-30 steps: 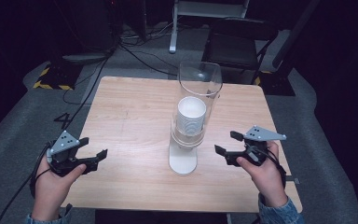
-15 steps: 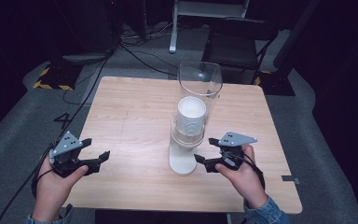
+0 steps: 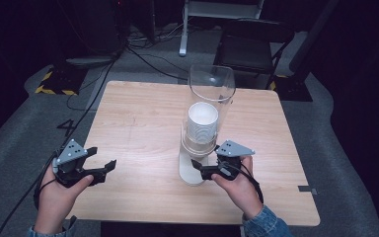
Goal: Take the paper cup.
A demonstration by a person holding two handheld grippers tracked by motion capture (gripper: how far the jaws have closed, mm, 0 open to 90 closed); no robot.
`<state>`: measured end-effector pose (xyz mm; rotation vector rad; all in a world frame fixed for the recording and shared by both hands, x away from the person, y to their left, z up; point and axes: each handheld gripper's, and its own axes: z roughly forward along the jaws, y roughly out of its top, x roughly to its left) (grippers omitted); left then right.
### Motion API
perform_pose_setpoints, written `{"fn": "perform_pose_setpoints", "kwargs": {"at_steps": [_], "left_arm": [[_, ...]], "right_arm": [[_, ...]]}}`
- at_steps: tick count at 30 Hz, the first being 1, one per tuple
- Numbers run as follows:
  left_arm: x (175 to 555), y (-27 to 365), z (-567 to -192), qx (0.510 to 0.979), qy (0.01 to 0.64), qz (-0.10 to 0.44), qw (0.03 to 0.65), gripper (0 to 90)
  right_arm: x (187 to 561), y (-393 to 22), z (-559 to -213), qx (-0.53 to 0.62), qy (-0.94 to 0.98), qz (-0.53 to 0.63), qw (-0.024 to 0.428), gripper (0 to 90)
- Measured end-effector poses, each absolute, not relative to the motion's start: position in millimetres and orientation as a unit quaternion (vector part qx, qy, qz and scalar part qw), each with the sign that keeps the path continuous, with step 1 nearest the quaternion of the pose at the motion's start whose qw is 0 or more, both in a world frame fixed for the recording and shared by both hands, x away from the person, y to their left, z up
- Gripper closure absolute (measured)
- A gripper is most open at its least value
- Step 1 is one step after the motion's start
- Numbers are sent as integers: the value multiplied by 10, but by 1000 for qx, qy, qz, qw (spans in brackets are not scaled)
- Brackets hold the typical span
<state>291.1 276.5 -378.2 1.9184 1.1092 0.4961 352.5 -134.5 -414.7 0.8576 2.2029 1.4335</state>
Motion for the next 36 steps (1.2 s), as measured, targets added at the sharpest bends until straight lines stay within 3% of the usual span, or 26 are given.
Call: {"fn": "perform_pose_setpoints", "kwargs": {"at_steps": [12,15,19,36], "left_arm": [[2916,2762,-3799,767,442,198,421,224],[2916,2770,-3803,764,444,196,424,238],[2918,2768,-3810,764,445,195,424,239],[2908,2763,-3808,765,443,196,425,242]], "right_arm": [[3594,-1245,-4238,305,753,537,228,199],[3602,-1245,-4232,308,747,543,229,273],[3599,-1243,-4234,312,744,544,230,295],[3588,-1260,-4246,303,751,538,234,316]]}}
